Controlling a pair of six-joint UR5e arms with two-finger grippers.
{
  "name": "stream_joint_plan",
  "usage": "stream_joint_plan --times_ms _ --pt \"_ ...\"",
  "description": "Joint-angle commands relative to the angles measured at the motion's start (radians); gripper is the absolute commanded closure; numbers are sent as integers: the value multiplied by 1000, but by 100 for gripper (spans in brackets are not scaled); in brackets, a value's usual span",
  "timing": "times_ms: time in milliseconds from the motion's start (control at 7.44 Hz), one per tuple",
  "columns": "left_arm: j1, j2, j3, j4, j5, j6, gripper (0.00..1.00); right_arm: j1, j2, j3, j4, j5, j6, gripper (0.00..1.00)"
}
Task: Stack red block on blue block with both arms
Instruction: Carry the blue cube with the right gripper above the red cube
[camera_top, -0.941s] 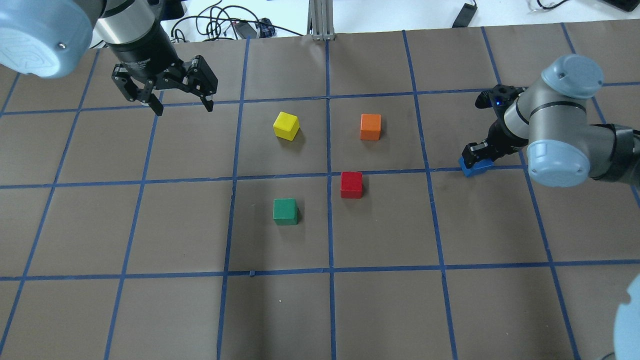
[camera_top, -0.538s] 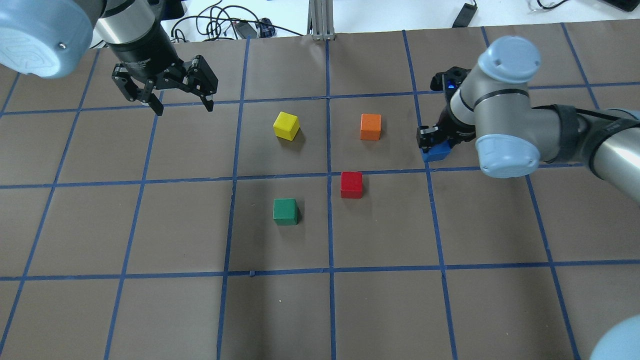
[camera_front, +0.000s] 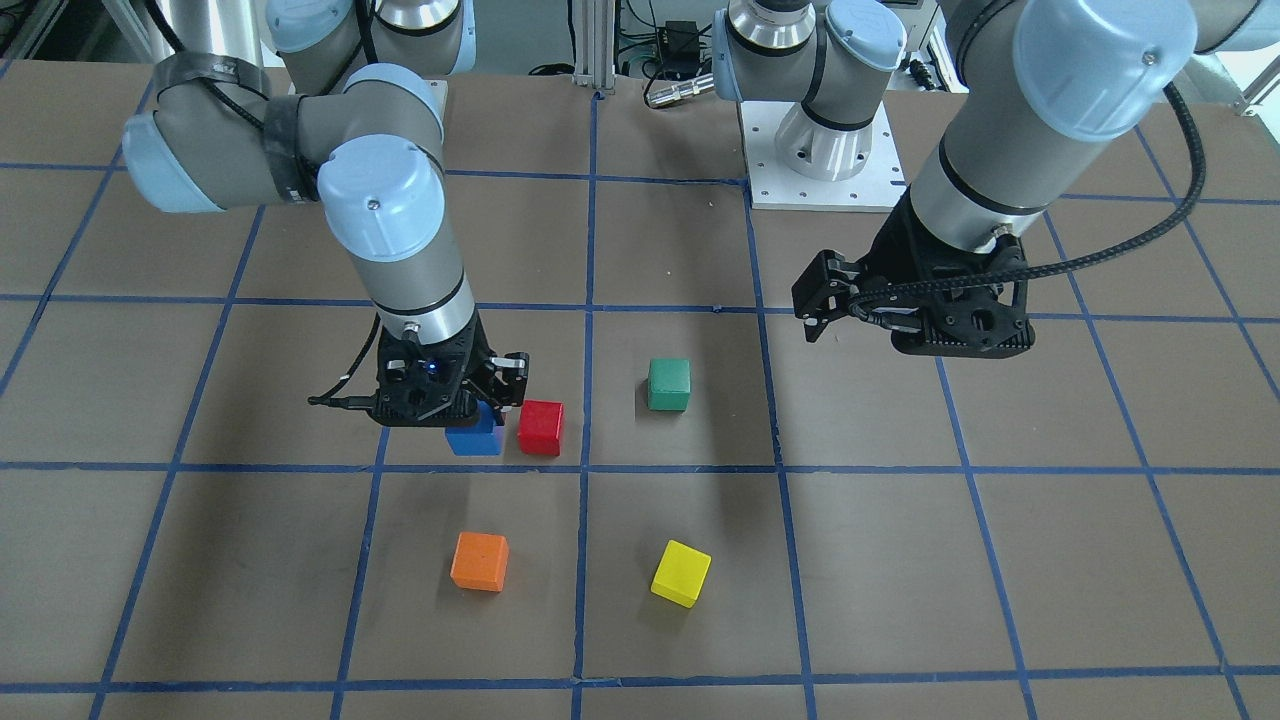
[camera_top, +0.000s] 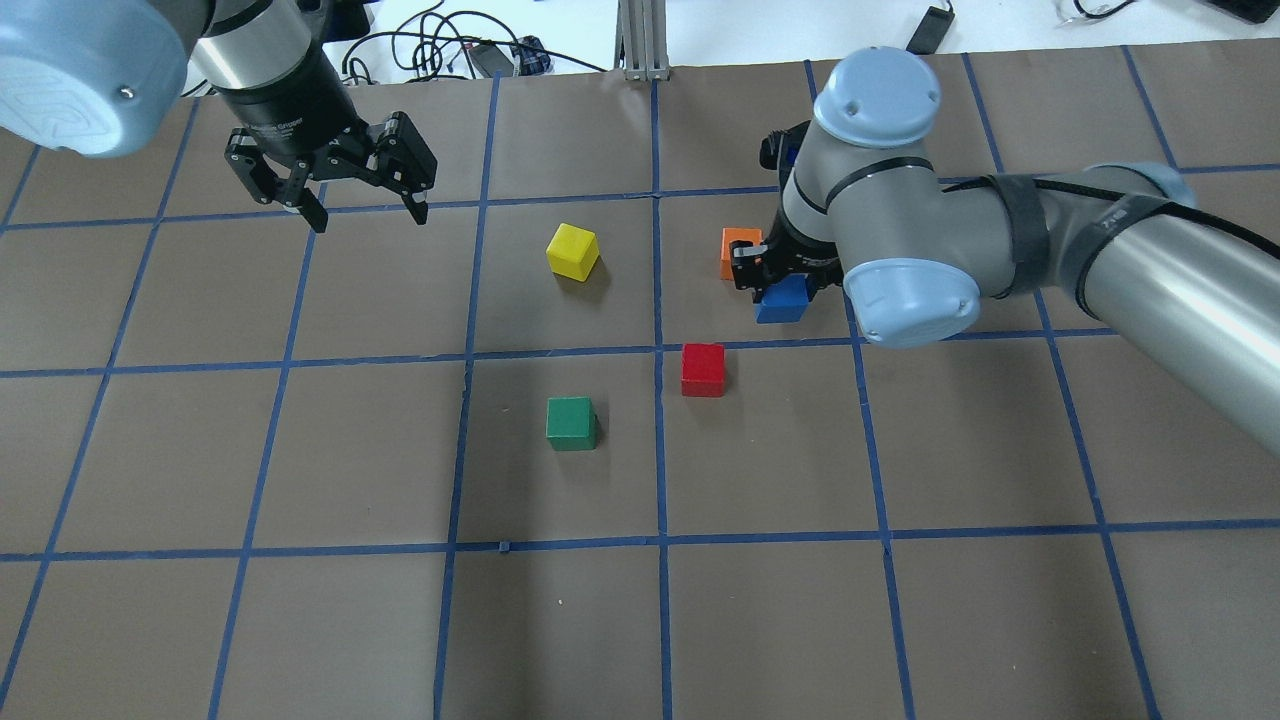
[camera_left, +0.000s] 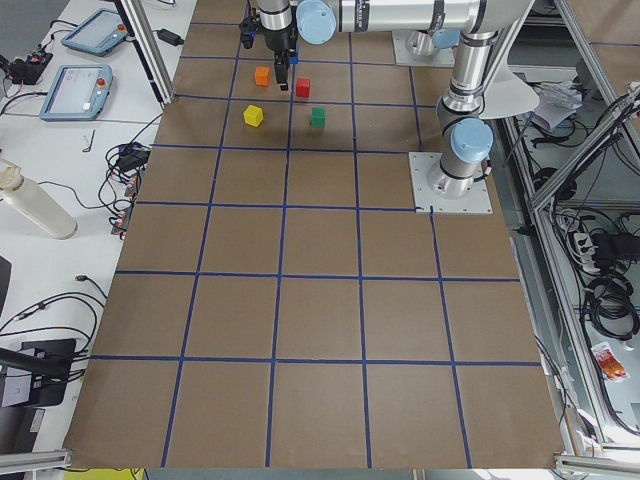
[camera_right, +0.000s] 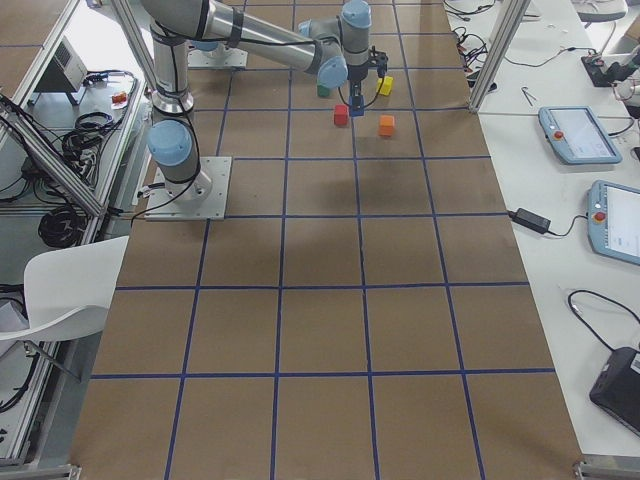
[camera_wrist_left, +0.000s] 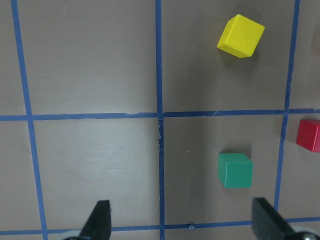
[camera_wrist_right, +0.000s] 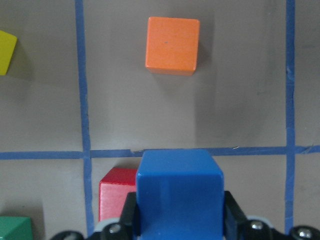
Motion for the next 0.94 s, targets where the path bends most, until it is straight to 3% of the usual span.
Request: stream_joint_plan --times_ms 0,807 --pt "0 -1 -2 0 -1 0 0 78 20 -33 36 -21 119 89" --pt "0 0 -2 0 0 0 0 101 73 -25 41 -21 156 88"
